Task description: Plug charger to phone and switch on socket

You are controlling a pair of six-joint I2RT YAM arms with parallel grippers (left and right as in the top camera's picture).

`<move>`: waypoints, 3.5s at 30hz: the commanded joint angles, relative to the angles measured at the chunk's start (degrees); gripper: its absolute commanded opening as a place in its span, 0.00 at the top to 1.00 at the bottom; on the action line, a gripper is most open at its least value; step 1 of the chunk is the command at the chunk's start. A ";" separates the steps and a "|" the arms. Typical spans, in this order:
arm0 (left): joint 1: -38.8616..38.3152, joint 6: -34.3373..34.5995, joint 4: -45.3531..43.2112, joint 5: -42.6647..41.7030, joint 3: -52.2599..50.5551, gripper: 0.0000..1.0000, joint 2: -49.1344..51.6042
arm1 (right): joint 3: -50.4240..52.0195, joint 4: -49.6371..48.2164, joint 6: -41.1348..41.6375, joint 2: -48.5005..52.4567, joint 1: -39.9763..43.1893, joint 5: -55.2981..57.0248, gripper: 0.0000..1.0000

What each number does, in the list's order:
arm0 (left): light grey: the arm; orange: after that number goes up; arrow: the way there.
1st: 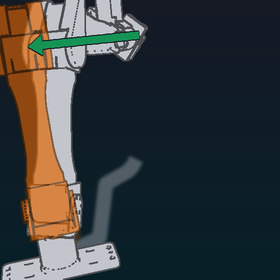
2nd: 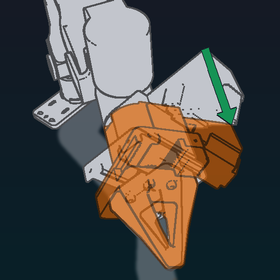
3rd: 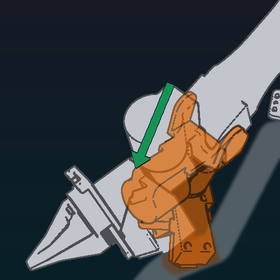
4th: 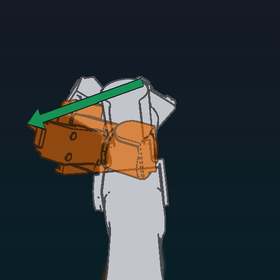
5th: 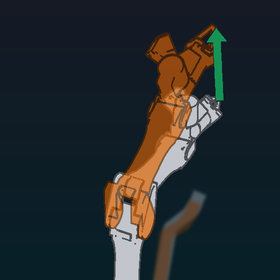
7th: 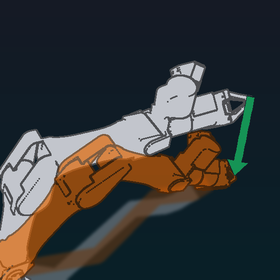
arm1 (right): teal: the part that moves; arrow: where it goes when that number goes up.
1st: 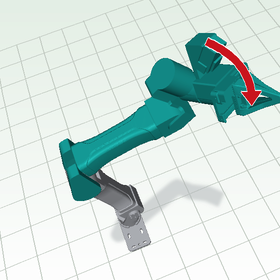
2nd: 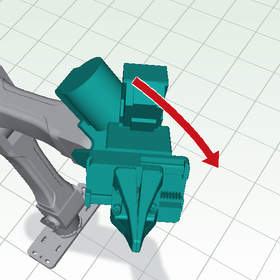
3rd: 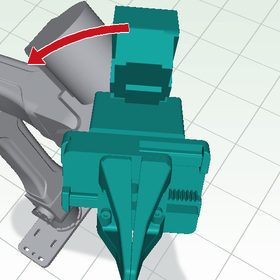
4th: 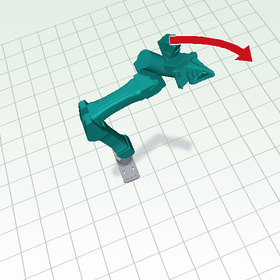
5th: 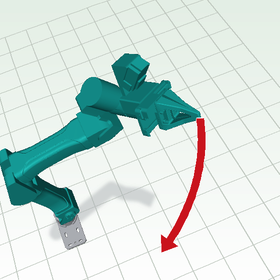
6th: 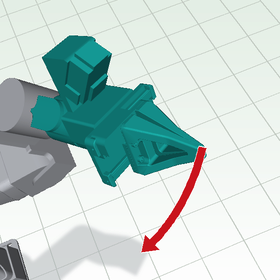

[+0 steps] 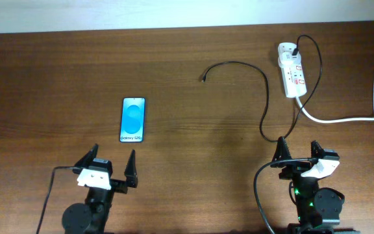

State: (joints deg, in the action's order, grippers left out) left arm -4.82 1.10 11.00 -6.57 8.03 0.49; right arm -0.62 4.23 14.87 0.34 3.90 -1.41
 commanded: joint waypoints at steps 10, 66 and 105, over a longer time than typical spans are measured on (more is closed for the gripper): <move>-0.28 2.75 8.02 -2.67 23.69 0.01 20.96 | 0.31 0.31 0.15 0.09 0.24 0.59 0.02; -0.46 8.44 27.28 2.97 62.07 0.01 98.44 | 0.31 0.31 0.15 0.09 0.24 0.59 0.02; -3.19 1.22 27.19 7.41 62.07 0.27 117.70 | 0.31 0.31 0.15 0.09 0.24 0.59 0.02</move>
State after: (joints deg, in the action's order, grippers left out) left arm -7.92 1.78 37.10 1.13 72.14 113.49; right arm -0.62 4.25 14.85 0.64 3.90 -1.30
